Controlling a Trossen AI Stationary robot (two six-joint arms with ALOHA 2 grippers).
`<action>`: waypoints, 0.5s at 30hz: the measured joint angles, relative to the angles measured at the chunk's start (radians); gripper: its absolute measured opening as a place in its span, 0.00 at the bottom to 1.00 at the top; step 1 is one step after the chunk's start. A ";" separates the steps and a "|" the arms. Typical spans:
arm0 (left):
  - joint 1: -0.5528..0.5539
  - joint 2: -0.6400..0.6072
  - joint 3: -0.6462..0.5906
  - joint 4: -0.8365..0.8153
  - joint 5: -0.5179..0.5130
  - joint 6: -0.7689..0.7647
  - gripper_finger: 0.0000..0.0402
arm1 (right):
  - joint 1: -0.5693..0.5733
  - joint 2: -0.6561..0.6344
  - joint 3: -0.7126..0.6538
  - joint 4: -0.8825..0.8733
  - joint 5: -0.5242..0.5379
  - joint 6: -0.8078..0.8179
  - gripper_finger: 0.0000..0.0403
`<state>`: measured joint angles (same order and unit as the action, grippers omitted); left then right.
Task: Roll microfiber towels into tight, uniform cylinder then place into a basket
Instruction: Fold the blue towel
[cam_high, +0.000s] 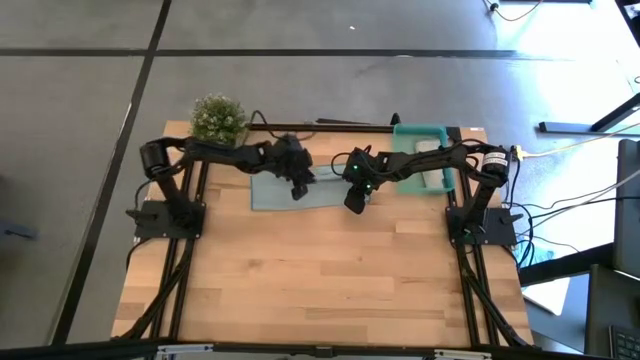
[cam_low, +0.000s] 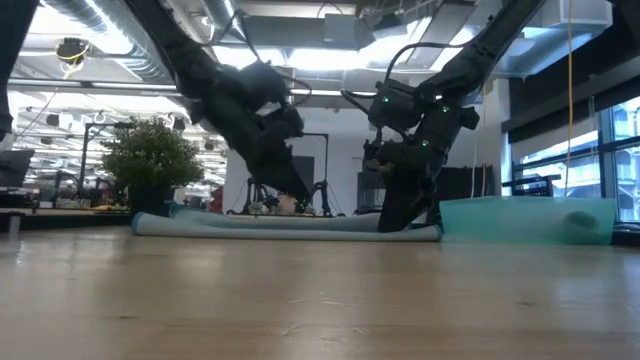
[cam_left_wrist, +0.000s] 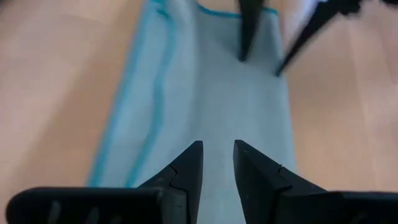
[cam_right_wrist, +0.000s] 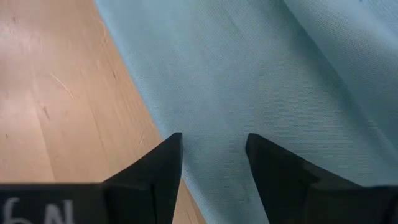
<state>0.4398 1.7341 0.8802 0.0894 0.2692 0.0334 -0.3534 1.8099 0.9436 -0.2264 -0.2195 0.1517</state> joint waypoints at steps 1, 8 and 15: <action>-0.010 0.020 0.000 0.019 0.002 0.002 0.21 | 0.000 0.000 0.000 0.000 0.000 0.000 0.46; -0.037 0.129 0.027 0.078 -0.074 0.000 0.21 | 0.000 0.000 0.000 0.000 0.000 0.001 0.46; -0.007 0.147 0.073 0.084 -0.235 0.004 0.21 | 0.000 0.000 0.000 0.000 -0.001 0.001 0.46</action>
<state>0.4323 1.8812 0.9533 0.1732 0.0338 0.0372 -0.3534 1.8103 0.9432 -0.2268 -0.2207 0.1528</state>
